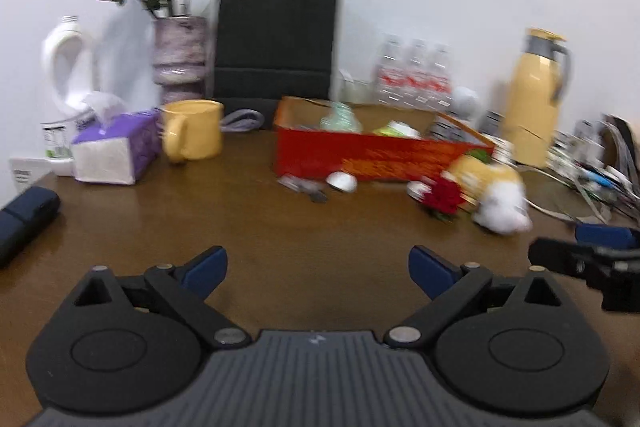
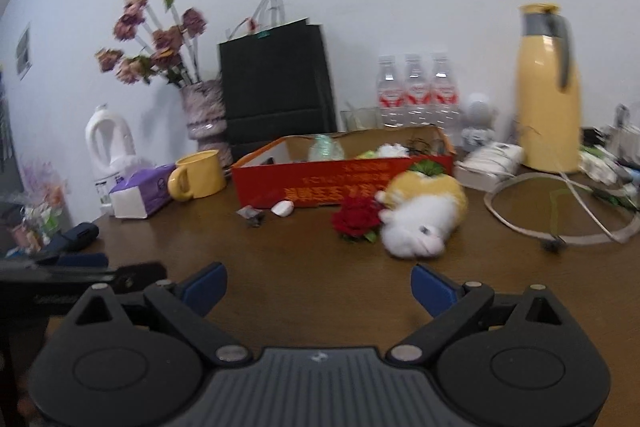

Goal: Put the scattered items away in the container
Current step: 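Withdraw both open tools from the box back toward the desk, then grasp another clear wrapper with the left gripper while the right grasps a small item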

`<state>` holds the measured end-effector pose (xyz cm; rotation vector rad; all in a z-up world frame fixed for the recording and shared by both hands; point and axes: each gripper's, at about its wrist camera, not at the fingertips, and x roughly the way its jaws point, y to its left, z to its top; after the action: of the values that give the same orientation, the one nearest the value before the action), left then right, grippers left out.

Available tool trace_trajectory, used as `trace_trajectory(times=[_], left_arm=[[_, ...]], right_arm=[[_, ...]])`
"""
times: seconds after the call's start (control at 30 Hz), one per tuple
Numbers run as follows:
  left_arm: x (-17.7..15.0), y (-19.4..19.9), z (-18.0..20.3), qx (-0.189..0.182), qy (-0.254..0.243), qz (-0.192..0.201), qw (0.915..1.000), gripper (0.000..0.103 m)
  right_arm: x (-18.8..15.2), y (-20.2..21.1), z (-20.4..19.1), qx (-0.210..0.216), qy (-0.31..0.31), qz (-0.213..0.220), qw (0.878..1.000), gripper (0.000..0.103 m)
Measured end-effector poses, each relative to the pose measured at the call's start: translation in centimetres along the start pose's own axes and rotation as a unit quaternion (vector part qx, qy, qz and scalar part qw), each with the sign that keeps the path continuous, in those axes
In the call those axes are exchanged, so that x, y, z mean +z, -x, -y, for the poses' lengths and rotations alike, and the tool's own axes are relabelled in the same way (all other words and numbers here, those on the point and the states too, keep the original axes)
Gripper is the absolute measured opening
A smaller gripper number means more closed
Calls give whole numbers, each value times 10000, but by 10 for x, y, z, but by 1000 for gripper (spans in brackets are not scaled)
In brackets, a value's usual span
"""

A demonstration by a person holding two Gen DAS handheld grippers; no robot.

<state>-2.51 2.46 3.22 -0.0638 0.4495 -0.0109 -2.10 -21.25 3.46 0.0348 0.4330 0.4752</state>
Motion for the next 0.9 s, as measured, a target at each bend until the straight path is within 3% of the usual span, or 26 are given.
trace_trajectory(times=[0.1, 0.23, 0.3, 0.33, 0.43, 0.5, 0.57, 0.67, 0.77, 0.8, 0.9], left_arm=[[13, -17, -24, 181, 282, -8, 9994, 94], [30, -41, -53, 346, 475, -88, 9982, 87], [38, -54, -66, 436, 530, -160, 9975, 79], [41, -59, -71, 429, 551, -176, 9974, 78], [47, -76, -82, 354, 651, -258, 9969, 76], [49, -88, -84, 253, 678, -330, 9968, 73], [49, -99, -83, 222, 626, -386, 9970, 70], [48, -106, -83, 139, 620, -461, 9969, 65], [48, -112, -84, 50, 660, -603, 9960, 60], [50, -116, -83, 10, 661, -687, 9954, 54], [58, -132, -75, -397, 729, -965, 9919, 52]], right_arm=[[18, -43, -14, 274, 275, -346, 9986, 79], [37, -117, -37, 769, 483, -739, 9931, 75], [46, -160, -45, 924, 376, -1019, 9898, 67], [50, -180, -49, 970, 317, -1125, 9884, 62], [54, -217, -59, 815, 470, -1284, 9872, 56], [56, -231, -65, 759, 556, -1264, 9875, 54], [56, -243, -72, 687, 726, -1298, 9865, 42], [53, -245, -77, 501, 941, -1242, 9865, 13], [52, -237, -72, 549, 938, -1304, 9855, 12], [53, -234, -70, 541, 929, -1339, 9852, 12], [52, -215, -54, 481, 725, -1279, 9880, 12]])
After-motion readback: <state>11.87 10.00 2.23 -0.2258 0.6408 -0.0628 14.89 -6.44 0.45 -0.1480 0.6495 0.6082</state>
